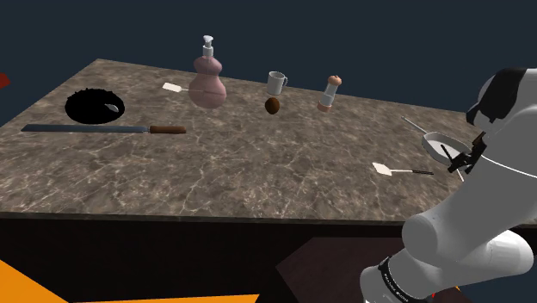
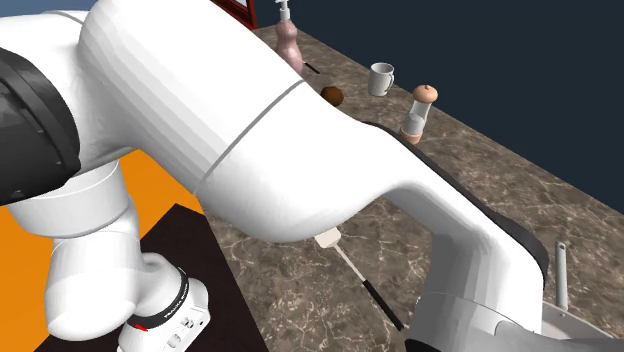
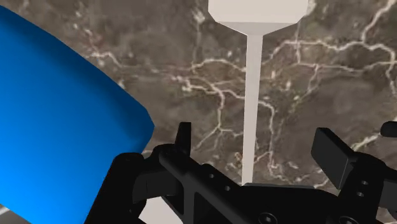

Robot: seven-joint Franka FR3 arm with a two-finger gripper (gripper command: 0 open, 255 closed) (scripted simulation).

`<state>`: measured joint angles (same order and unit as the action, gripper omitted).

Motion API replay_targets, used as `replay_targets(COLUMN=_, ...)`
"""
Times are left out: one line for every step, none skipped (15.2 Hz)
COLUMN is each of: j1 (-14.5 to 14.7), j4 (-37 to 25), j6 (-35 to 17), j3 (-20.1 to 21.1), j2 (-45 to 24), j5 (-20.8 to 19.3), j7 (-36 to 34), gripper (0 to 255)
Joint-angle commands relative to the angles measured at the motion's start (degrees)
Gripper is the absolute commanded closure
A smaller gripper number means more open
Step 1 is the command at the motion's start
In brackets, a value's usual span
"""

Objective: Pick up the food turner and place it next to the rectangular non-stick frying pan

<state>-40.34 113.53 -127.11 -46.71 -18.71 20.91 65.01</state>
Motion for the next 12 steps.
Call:
replay_targets(j1=-0.2, j4=0.0, j6=-0.1, j3=0.0, j2=-0.2, j5=0.2, j7=0.3, gripper=0)
replay_targets(j1=0.4, j4=-0.5, j6=1.3, j3=-0.7, j2=1.1, j5=-1.2, j7=-0.6, gripper=0)
replay_targets(j1=0.9, j4=-1.2, j6=2.8, j3=-1.3, j2=2.4, j5=-2.5, j7=-1.4, gripper=0)
replay_targets(j1=1.4, j4=-1.9, j6=4.2, j3=-1.9, j2=3.5, j5=-3.7, j7=-2.2, gripper=0)
replay_targets(j1=1.7, j4=-2.5, j6=5.4, j3=-2.3, j2=4.4, j5=-4.6, j7=-2.8, gripper=0)
replay_targets(j1=1.7, j4=-2.5, j6=5.4, j3=-2.3, j2=4.4, j5=-4.6, j7=-2.8, gripper=0)
replay_targets(j1=1.7, j4=-2.5, j6=5.4, j3=-2.3, j2=4.4, j5=-4.6, j7=-2.8, gripper=0)
replay_targets(j1=1.7, j4=-2.5, j6=5.4, j3=-2.3, j2=4.4, j5=-4.6, j7=-2.8, gripper=0)
replay_targets(j1=1.7, j4=-2.5, j6=5.4, j3=-2.3, j2=4.4, j5=-4.6, j7=-2.8, gripper=0)
replay_targets(j1=1.7, j4=-2.5, j6=5.4, j3=-2.3, j2=4.4, j5=-4.6, j7=-2.8, gripper=0)
replay_targets(j1=1.7, j4=-2.5, j6=5.4, j3=-2.3, j2=4.4, j5=-4.6, j7=-2.8, gripper=0)
replay_targets(j1=1.7, j4=-2.5, j6=5.4, j3=-2.3, j2=4.4, j5=-4.6, j7=-2.8, gripper=0)
